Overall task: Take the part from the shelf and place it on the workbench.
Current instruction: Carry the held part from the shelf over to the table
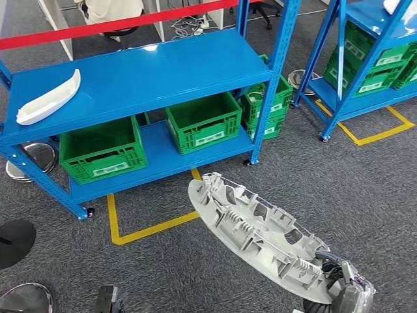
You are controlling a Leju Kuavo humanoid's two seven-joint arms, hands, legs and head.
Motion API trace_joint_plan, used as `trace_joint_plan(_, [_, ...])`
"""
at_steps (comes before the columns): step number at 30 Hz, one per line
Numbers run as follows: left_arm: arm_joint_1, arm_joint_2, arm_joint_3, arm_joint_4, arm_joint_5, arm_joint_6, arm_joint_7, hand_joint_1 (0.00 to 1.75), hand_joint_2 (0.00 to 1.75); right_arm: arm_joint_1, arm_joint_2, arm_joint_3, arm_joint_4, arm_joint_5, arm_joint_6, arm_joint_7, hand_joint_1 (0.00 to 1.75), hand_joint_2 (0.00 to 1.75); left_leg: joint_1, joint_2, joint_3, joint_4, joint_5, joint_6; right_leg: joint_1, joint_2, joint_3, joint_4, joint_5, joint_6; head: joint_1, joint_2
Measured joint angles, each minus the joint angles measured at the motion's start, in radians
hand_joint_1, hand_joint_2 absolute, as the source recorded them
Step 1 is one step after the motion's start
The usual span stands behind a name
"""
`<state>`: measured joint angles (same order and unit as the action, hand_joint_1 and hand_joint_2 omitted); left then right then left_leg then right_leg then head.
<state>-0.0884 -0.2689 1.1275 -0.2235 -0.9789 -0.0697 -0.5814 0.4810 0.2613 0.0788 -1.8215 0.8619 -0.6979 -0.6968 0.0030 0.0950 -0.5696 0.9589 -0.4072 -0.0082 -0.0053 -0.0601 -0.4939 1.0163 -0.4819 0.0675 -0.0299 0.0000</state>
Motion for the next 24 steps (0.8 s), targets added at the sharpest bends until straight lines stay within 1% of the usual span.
trace_joint_plan(1, [-0.001, -0.001, -0.002, 0.000, -0.002, -0.001, -0.002, 0.00, 1.75, 0.001, 0.001, -0.001, -0.003, -0.001, 0.000, 0.000, 1.75, 1.75, -0.001, 0.009, -0.003, 0.003, 0.006, -0.005, 0.004, -0.006, 0.017, -0.034, -0.012, -0.006, 0.000, 0.000])
trace_joint_plan(2, [-0.001, -0.002, -0.004, 0.000, -0.004, -0.001, -0.004, 0.00, 1.75, 0.004, 0.002, -0.003, -0.005, -0.004, 0.000, 0.000, 1.75, 1.75, 0.000, 0.018, -0.004, 0.004, 0.012, -0.010, 0.007, 0.001, 0.013, -0.044, -0.012, -0.016, -0.001, 0.000])
trace_joint_plan(3, [-0.001, -0.004, -0.007, 0.000, -0.006, -0.002, -0.006, 0.00, 1.75, 0.007, 0.003, -0.005, -0.008, -0.006, 0.000, 0.000, 1.75, 1.75, 0.002, 0.021, -0.006, 0.005, 0.014, -0.015, 0.006, 0.009, 0.003, -0.042, -0.006, -0.026, -0.001, 0.000])
trace_joint_plan(4, [-0.001, -0.005, -0.009, 0.000, -0.007, -0.003, -0.008, 0.00, 1.75, 0.010, 0.004, -0.007, -0.011, -0.008, 0.000, 0.000, 1.75, 1.75, 0.004, 0.011, -0.012, 0.013, 0.001, -0.021, 0.005, 0.019, -0.005, -0.042, 0.001, -0.035, -0.002, 0.000])
trace_joint_plan(5, [0.000, -0.006, -0.011, 0.000, -0.010, -0.004, -0.009, 0.00, 1.75, 0.012, 0.005, -0.009, -0.013, -0.010, 0.000, 0.000, 1.75, 1.75, 0.006, -0.010, -0.022, 0.037, -0.029, -0.026, 0.003, 0.028, -0.014, -0.042, 0.011, -0.046, -0.003, 0.000])
trace_joint_plan(6, [0.000, -0.007, -0.013, 0.000, -0.012, -0.005, -0.011, 0.00, 1.75, 0.013, 0.006, -0.010, -0.016, -0.010, 0.000, 0.000, 1.75, 1.75, 0.007, -0.037, -0.038, 0.082, -0.074, -0.030, 0.002, 0.038, -0.023, -0.043, 0.022, -0.054, -0.006, 0.000])
trace_joint_plan(7, [0.001, -0.007, -0.014, 0.000, -0.013, -0.006, -0.012, 0.00, 1.75, 0.013, 0.007, -0.012, -0.017, -0.010, 0.000, 0.000, 1.75, 1.75, 0.008, -0.064, -0.057, 0.147, -0.124, -0.032, 0.002, 0.049, -0.036, -0.042, 0.034, -0.060, -0.009, 0.000])
trace_joint_plan(8, [0.002, -0.007, -0.014, 0.000, -0.015, -0.007, -0.013, 0.00, 1.75, 0.013, 0.008, -0.013, -0.018, -0.010, 0.000, 0.000, 1.75, 1.75, 0.007, -0.079, -0.076, 0.216, -0.167, -0.032, 0.003, 0.061, -0.051, -0.041, 0.045, -0.063, -0.010, 0.000])
trace_joint_plan(9, [0.002, -0.007, -0.014, 0.000, -0.015, -0.007, -0.013, 0.00, 1.75, 0.014, 0.009, -0.015, -0.018, -0.010, 0.000, 0.000, 1.75, 1.75, 0.006, -0.087, -0.087, 0.269, -0.190, -0.031, 0.004, 0.073, -0.065, -0.039, 0.056, -0.063, -0.011, 0.000])
trace_joint_plan(10, [0.002, -0.007, -0.015, 0.000, -0.015, -0.008, -0.013, 0.00, 1.75, 0.014, 0.009, -0.017, -0.018, -0.010, 0.000, 0.000, 1.75, 1.75, 0.006, -0.090, -0.085, 0.292, -0.191, -0.029, 0.004, 0.085, -0.080, -0.037, 0.066, -0.063, -0.012, 0.000])
trace_joint_plan(11, [0.002, -0.007, -0.015, 0.000, -0.016, -0.008, -0.014, 0.00, 1.75, 0.015, 0.010, -0.018, -0.018, -0.010, 0.000, 0.000, 1.75, 1.75, 0.005, -0.093, -0.064, 0.276, -0.173, -0.027, 0.005, 0.097, -0.094, -0.035, 0.076, -0.061, -0.012, 0.000])
trace_joint_plan(12, [0.001, -0.007, -0.016, 0.000, -0.016, -0.008, -0.015, 0.00, 1.75, 0.016, 0.010, -0.020, -0.019, -0.010, 0.000, 0.000, 1.75, 1.75, 0.006, -0.099, -0.025, 0.225, -0.145, -0.024, 0.004, 0.110, -0.108, -0.032, 0.086, -0.059, -0.012, 0.000])
trace_joint_plan(13, [0.000, -0.007, -0.017, 0.000, -0.017, -0.008, -0.016, 0.00, 1.75, 0.017, 0.011, -0.021, -0.020, -0.010, 0.000, 0.000, 1.75, 1.75, 0.007, -0.117, 0.024, 0.155, -0.120, -0.022, 0.003, 0.122, -0.121, -0.029, 0.096, -0.056, -0.012, 0.000])
trace_joint_plan(14, [-0.001, -0.009, -0.018, 0.000, -0.018, -0.008, -0.017, 0.00, 1.75, 0.018, 0.012, -0.022, -0.023, -0.010, 0.000, 0.000, 1.75, 1.75, 0.009, -0.139, 0.069, 0.083, -0.106, -0.019, 0.004, 0.134, -0.134, -0.026, 0.106, -0.051, -0.012, 0.000])
trace_joint_plan(15, [-0.002, -0.010, -0.019, 0.000, -0.019, -0.008, -0.018, 0.00, 1.75, 0.020, 0.013, -0.024, -0.026, -0.012, 0.000, 0.000, 1.75, 1.75, 0.011, -0.158, 0.099, 0.031, -0.101, -0.017, 0.004, 0.144, -0.144, -0.024, 0.117, -0.046, -0.013, 0.000])
trace_joint_plan(16, [-0.002, -0.012, -0.021, 0.000, -0.020, -0.008, -0.019, 0.00, 1.75, 0.021, 0.014, -0.025, -0.028, -0.015, 0.000, 0.000, 1.75, 1.75, 0.011, -0.169, 0.113, 0.004, -0.103, -0.014, 0.005, 0.152, -0.151, -0.023, 0.127, -0.039, -0.013, 0.000])
trace_joint_plan(17, [-0.002, -0.013, -0.021, 0.000, -0.020, -0.008, -0.019, 0.00, 1.75, 0.023, 0.015, -0.026, -0.031, -0.018, 0.000, 0.001, 1.75, 1.75, 0.009, -0.166, 0.112, -0.003, -0.103, -0.010, 0.005, 0.161, -0.157, -0.024, 0.138, -0.033, -0.013, 0.000])
trace_joint_plan(18, [-0.002, -0.014, -0.021, 0.000, -0.020, -0.008, -0.019, 0.00, 1.75, 0.025, 0.015, -0.027, -0.032, -0.022, -0.001, 0.001, 1.75, 1.75, 0.009, -0.154, 0.105, 0.001, -0.097, -0.004, 0.003, 0.168, -0.161, -0.026, 0.146, -0.027, -0.013, 0.000])
trace_joint_plan(19, [-0.003, -0.015, -0.021, 0.000, -0.020, -0.008, -0.019, 0.00, 1.75, 0.027, 0.015, -0.028, -0.033, -0.025, 0.000, 0.001, 1.75, 1.75, 0.009, -0.142, 0.098, 0.003, -0.090, 0.004, 0.003, 0.160, -0.167, -0.021, 0.139, -0.021, -0.012, 0.000])
trace_joint_plan(20, [-0.003, -0.015, -0.021, 0.000, -0.020, -0.008, -0.019, 0.00, 1.75, 0.028, 0.015, -0.028, -0.033, -0.027, 0.000, 0.001, 1.75, 1.75, 0.008, -0.129, 0.089, 0.003, -0.081, 0.013, 0.003, 0.141, -0.177, -0.001, 0.113, -0.016, -0.009, 0.000])
trace_joint_plan(21, [-0.003, -0.016, -0.021, 0.000, -0.019, -0.008, -0.019, 0.00, 1.75, 0.029, 0.015, -0.029, -0.034, -0.028, 0.000, 0.001, 1.75, 1.75, 0.008, -0.115, 0.079, 0.003, -0.071, 0.020, 0.002, 0.116, -0.192, 0.040, 0.069, -0.012, -0.006, 0.000])
trace_joint_plan(22, [-0.002, -0.015, -0.021, 0.000, -0.019, -0.008, -0.019, 0.00, 1.75, 0.029, 0.015, -0.029, -0.035, -0.029, 0.000, 0.001, 1.75, 1.75, 0.005, -0.102, 0.068, 0.003, -0.061, 0.025, 0.002, 0.089, -0.209, 0.101, 0.012, -0.008, -0.002, 0.000])
trace_joint_plan(23, [-0.001, -0.014, -0.022, 0.000, -0.019, -0.008, -0.019, 0.00, 1.75, 0.028, 0.015, -0.029, -0.035, -0.029, 0.000, 0.001, 1.75, 1.75, 0.003, -0.088, 0.056, 0.004, -0.051, 0.028, 0.000, 0.075, -0.225, 0.172, -0.037, -0.004, 0.000, 0.000])
trace_joint_plan(24, [0.000, -0.014, -0.022, 0.000, -0.019, -0.008, -0.019, 0.00, 1.75, 0.027, 0.015, -0.029, -0.035, -0.029, 0.000, 0.001, 1.75, 1.75, 0.002, -0.074, 0.042, 0.005, -0.040, 0.028, -0.002, 0.069, -0.234, 0.237, -0.065, -0.001, 0.000, 0.000])
